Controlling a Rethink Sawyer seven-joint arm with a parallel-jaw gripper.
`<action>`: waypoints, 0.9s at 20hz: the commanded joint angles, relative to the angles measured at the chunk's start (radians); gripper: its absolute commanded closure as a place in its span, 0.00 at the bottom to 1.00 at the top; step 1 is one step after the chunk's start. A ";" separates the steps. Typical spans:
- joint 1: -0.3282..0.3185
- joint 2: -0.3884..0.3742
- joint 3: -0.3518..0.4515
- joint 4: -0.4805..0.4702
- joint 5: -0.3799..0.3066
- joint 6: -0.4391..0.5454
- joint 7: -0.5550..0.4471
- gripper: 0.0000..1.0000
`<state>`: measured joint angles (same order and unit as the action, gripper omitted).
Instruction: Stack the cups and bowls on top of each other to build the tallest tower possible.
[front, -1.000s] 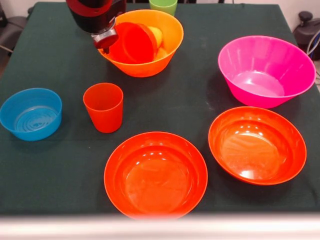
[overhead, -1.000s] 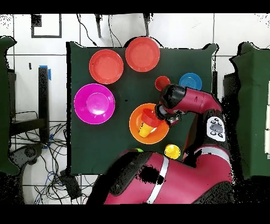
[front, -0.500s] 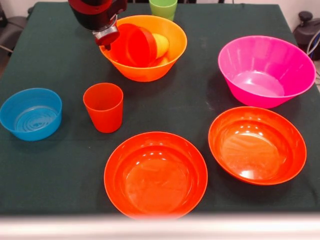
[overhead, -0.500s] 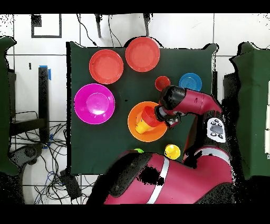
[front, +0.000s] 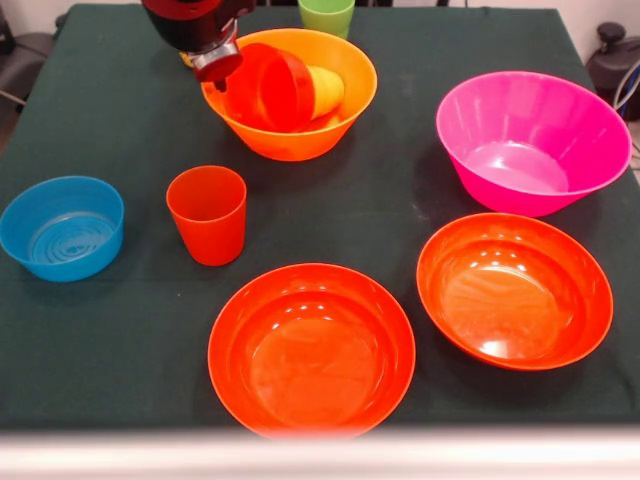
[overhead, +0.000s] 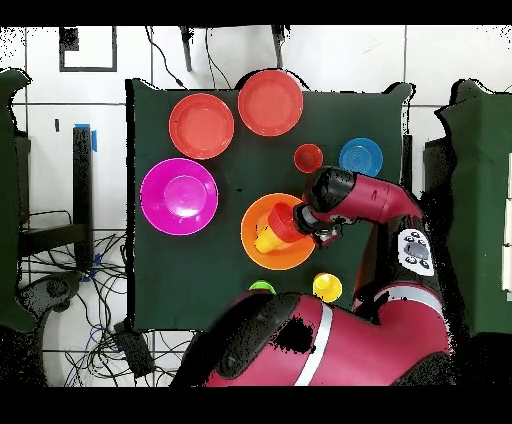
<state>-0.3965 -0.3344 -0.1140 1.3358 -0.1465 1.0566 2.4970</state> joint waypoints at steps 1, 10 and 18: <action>-0.023 0.021 0.143 0.044 0.014 -0.038 -0.132 0.00; -0.023 -0.035 0.203 0.078 0.052 -0.050 -0.123 0.00; 0.022 -0.085 0.234 0.110 0.055 -0.053 -0.093 0.00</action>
<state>-0.4114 -0.4018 -0.0158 1.3947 -0.1098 1.0568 2.4970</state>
